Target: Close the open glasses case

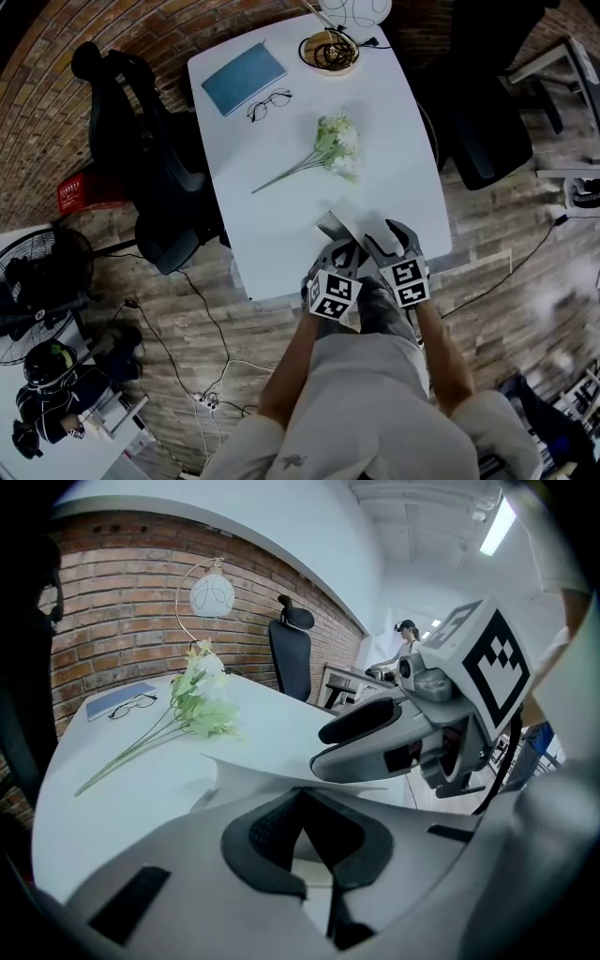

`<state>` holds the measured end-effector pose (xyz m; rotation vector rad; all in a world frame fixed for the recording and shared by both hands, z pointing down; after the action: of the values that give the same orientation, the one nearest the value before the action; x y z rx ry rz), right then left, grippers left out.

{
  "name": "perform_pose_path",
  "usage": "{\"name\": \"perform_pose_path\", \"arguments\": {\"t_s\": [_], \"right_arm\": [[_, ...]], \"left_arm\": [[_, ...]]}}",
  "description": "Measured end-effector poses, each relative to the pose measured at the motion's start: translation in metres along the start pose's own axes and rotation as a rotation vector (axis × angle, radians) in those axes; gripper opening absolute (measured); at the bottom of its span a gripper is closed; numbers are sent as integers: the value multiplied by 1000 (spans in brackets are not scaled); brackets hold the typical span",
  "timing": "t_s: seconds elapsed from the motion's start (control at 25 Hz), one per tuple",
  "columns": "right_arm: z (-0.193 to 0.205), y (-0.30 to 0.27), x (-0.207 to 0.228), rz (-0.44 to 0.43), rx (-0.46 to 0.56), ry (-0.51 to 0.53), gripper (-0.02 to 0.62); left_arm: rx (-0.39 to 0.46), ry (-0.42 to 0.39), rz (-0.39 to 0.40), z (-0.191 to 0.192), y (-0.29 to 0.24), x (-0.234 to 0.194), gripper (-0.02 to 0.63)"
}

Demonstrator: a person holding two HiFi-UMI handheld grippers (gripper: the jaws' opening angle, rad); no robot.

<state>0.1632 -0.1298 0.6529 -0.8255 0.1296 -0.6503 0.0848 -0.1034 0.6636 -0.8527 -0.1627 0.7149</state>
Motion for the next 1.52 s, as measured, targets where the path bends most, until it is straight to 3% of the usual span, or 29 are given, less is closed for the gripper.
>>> {"name": "perform_pose_path", "arguments": {"t_s": [1.52], "right_arm": [[4,-3,-34,0,-23,18,247]], "left_arm": [[-27,39,8,35,15,-15,5]]}}
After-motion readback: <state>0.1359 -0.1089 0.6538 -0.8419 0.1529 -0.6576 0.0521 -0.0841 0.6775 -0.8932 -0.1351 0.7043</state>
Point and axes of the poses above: the fingertips, and each gripper's own axes: y backward along the fingers, x to its right, z out of its underside, the point moved 4 cm from there along y, backward along the fingers, and after that the axes turned 4 degrees about -x, right-handed, at the moved point
